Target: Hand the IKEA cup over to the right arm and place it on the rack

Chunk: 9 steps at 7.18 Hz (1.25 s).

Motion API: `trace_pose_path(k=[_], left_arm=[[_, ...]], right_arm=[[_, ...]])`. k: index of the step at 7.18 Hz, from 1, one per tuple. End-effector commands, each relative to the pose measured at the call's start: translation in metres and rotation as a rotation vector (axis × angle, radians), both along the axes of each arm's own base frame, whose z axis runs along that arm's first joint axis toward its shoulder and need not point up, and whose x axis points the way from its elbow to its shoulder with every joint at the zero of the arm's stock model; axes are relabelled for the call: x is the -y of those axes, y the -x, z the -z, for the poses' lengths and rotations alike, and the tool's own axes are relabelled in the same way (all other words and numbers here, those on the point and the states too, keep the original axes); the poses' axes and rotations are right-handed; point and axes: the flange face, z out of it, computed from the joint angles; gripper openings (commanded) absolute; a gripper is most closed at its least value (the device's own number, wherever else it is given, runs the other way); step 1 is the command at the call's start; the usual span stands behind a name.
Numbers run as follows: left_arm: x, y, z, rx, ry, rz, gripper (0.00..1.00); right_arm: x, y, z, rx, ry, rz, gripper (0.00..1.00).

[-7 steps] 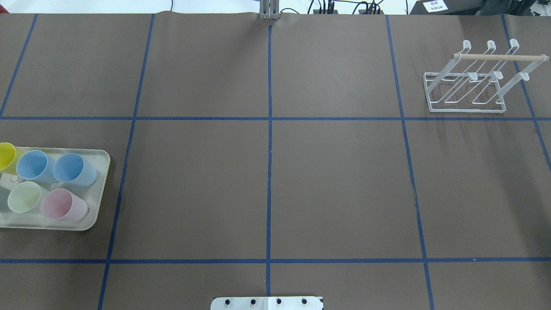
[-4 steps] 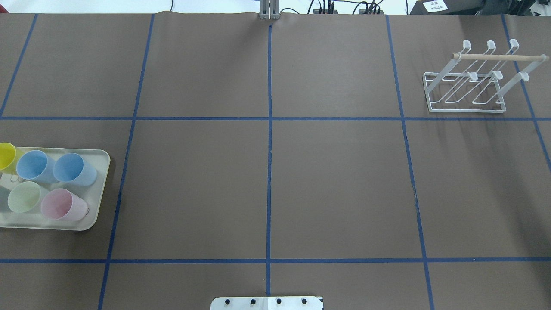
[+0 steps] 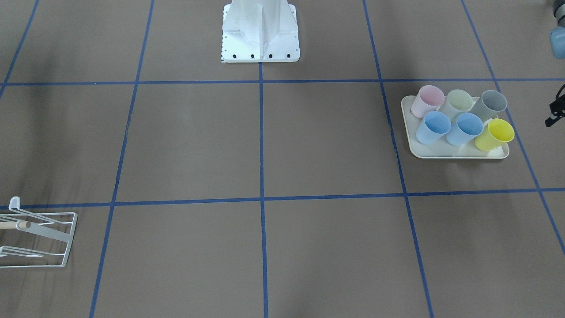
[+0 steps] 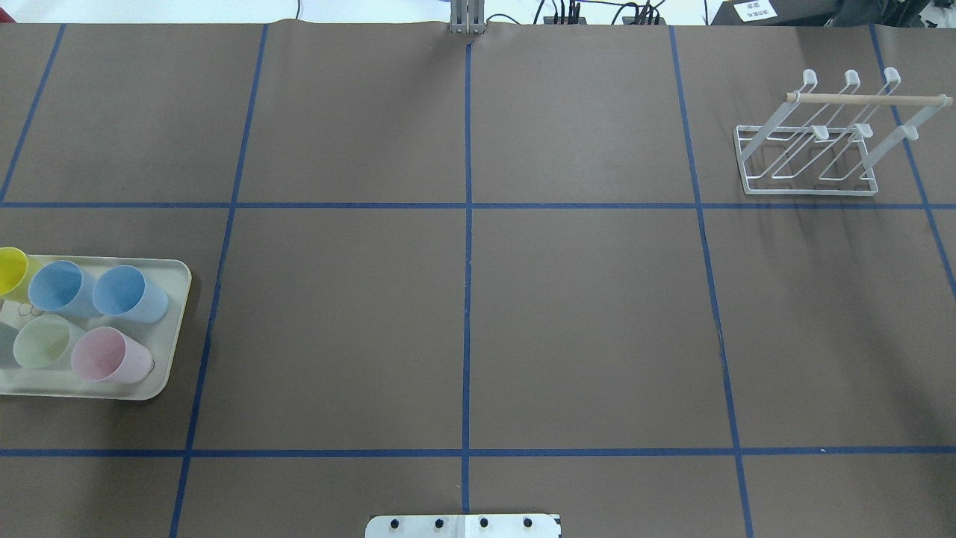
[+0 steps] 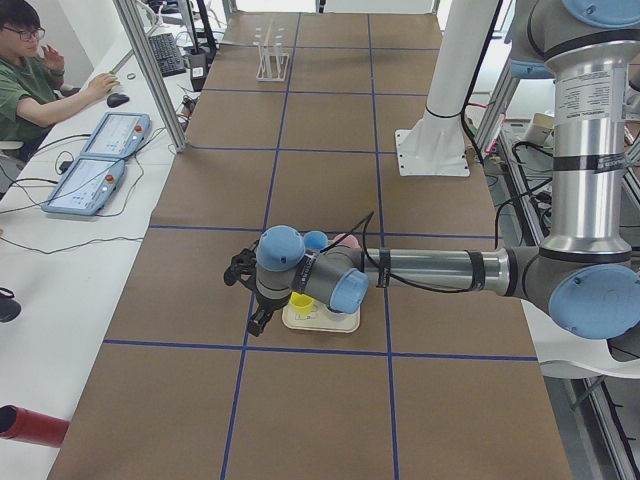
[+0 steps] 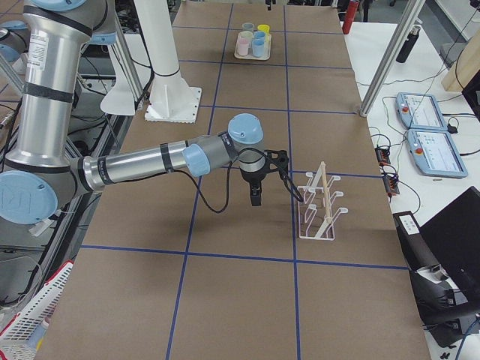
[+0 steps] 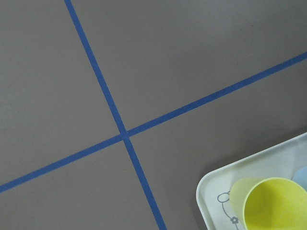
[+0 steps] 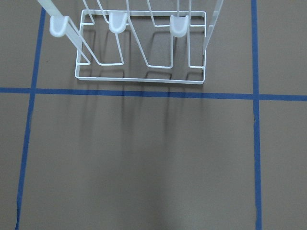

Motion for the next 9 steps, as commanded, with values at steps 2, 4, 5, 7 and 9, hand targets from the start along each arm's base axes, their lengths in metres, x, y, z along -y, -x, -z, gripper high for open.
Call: trace_pose_path(k=[2,4,5,7,9], left_arm=[[-0.018,-0.047,-0.003,-0.051,0.093,0.045,1.0],[-0.021,-0.063,-0.004,-0.045,0.096,0.011,1.0],[-0.023,-0.07,-0.007,-0.042,0.1,-0.003,0.98],[-0.025,-0.079,-0.008,-0.04,0.103,-0.023,0.65],[-0.025,-0.081,-0.012,-0.037,0.113,-0.028,0.21]], right_arm=[[-0.002,0.011,0.006,0.005,0.0,0.015,1.0],[-0.003,0.013,0.006,0.006,0.001,0.021,1.0],[-0.003,0.014,0.007,0.006,-0.001,0.022,1.0],[-0.002,0.014,0.006,0.006,0.001,0.022,1.0],[-0.002,0.014,0.006,0.006,0.001,0.022,1.0]])
